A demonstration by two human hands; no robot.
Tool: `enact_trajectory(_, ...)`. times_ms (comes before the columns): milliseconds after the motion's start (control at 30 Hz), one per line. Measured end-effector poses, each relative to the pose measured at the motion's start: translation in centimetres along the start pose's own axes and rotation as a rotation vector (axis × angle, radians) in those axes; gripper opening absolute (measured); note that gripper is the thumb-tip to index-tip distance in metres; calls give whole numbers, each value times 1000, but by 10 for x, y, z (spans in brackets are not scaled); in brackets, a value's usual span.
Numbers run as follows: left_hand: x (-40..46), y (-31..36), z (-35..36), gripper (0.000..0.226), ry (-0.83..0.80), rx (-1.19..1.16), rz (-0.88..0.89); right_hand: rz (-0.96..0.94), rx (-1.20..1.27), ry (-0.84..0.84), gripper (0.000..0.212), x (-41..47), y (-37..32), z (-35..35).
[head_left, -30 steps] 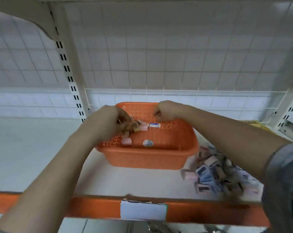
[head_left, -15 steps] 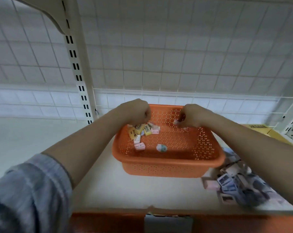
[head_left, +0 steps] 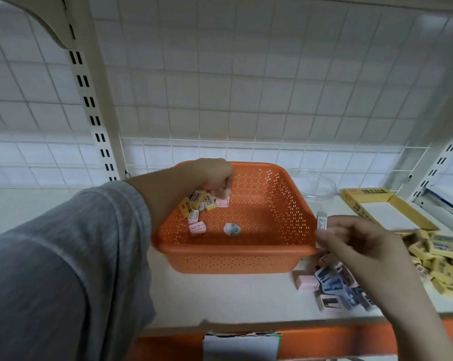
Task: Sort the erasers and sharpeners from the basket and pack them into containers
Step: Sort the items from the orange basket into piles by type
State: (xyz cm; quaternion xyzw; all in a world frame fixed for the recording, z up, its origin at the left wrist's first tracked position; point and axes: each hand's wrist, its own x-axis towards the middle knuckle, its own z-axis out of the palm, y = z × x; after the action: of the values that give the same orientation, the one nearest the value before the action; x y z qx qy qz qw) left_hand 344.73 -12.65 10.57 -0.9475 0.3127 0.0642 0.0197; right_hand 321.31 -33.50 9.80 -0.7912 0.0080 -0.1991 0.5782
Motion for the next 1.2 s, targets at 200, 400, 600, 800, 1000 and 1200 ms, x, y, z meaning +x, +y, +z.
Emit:
enact_trajectory(200, -44, 39, -45, 23, 251, -162, 83, -72, -4, 103, 18, 2, -11, -5)
enact_trajectory(400, -90, 125, -56, 15, 438, -309, 175, -164, -99, 253, 19, -2, 1, -56)
enact_trajectory(600, -68, 241, -22, 19, 535, -413, 286, -103, -126, 423, 20, -21, 45, -166)
enact_trajectory(800, -18, 382, 11, 18, 617, -609, 239, -12, -427, 511, 13, -13, 96, -332)
enact_trajectory(1000, 11, 479, 19, 18, 617, -701, 129, 196, -708, 507, 26, 43, 155, -444)
enact_trajectory(1200, 40, 516, 19, 23, 585, -680, 87, 334, -744, 403, 27, 78, 197, -464)
